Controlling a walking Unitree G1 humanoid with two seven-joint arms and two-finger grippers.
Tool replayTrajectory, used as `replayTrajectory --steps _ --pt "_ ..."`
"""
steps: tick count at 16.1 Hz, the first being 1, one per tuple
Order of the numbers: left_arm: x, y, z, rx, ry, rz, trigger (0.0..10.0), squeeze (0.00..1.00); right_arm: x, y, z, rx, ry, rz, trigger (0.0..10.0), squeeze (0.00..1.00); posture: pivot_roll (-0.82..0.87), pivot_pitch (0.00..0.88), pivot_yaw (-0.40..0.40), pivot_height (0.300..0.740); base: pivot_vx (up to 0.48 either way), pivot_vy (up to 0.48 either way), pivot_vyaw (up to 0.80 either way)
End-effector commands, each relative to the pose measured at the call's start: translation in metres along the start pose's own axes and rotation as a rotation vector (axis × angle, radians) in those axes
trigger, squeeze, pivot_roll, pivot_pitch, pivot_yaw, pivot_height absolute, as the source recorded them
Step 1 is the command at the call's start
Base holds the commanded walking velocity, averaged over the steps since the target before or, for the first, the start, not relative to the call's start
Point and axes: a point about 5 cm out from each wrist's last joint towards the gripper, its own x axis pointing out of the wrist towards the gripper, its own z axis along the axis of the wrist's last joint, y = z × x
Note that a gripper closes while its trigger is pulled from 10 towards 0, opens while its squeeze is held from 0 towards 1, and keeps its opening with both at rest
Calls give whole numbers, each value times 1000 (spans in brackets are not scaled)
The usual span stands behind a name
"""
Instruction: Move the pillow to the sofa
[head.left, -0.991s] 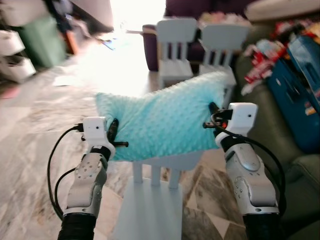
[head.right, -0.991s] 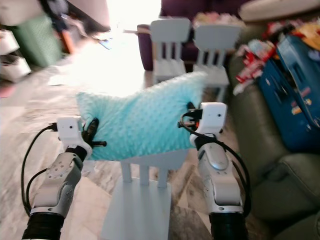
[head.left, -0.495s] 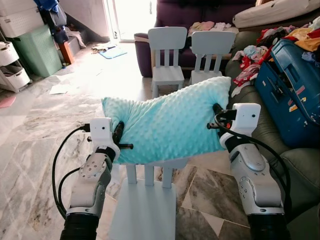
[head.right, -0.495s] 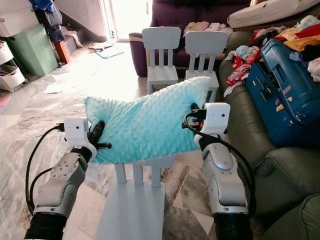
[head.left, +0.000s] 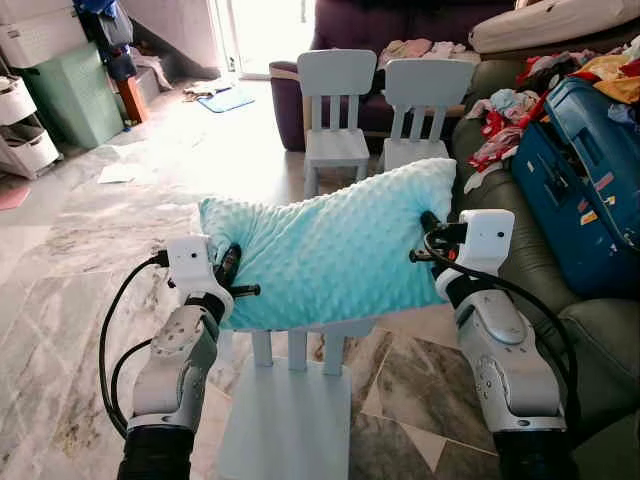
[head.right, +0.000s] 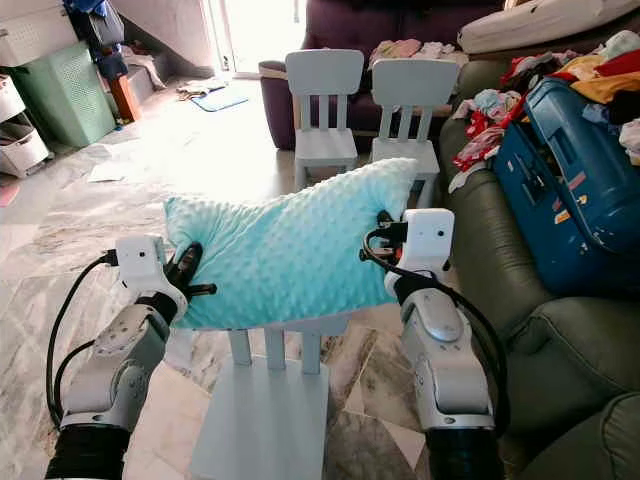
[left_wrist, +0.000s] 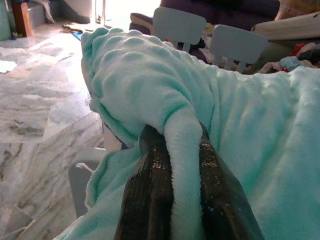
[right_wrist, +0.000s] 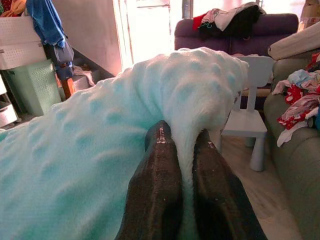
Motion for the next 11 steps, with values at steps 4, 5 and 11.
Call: replayTrajectory --steps 4,5,11 --pt "0 -1 8 0 -19 -9 10000 0 -2 2 4 3 -14 3 10000 0 -194 0 10 740 0 0 0" --pt "0 -2 7 -2 -18 -10 10000 0 -3 2 4 4 -13 0 10000 0 -196 0 11 740 0 0 0" --pt "0 -4 7 -4 -14 -15 10000 0 -4 0 4 5 -8 -7 10000 0 -200 0 11 740 0 0 0"
